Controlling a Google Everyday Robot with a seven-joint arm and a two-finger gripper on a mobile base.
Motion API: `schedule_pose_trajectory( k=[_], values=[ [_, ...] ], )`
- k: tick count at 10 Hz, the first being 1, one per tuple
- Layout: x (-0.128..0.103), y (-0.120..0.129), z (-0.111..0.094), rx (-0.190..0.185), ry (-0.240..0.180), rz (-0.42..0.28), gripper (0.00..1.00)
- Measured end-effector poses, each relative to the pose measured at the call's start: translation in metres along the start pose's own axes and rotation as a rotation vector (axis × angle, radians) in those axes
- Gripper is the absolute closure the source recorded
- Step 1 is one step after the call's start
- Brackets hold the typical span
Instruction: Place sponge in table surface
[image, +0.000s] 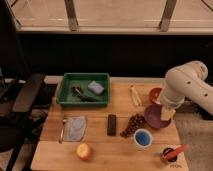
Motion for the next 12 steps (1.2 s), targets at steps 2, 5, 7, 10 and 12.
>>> schedule_pose_trajectory(
  k=[2,5,7,10,12],
  values=[
    [0.000,0.000,0.000,0.000,0.000,0.000,0.35],
    [0.000,0.000,0.000,0.000,0.000,0.000,0.35],
    [0.000,-0.002,-0.002,0.018,-0.011,0.010,0.35],
    [-0.021,-0.037,-0.017,0.096,-0.103,0.007,0.35],
    [-0.056,-0.064,-0.027,0.143,-0.136,-0.018,0.35]
  ],
)
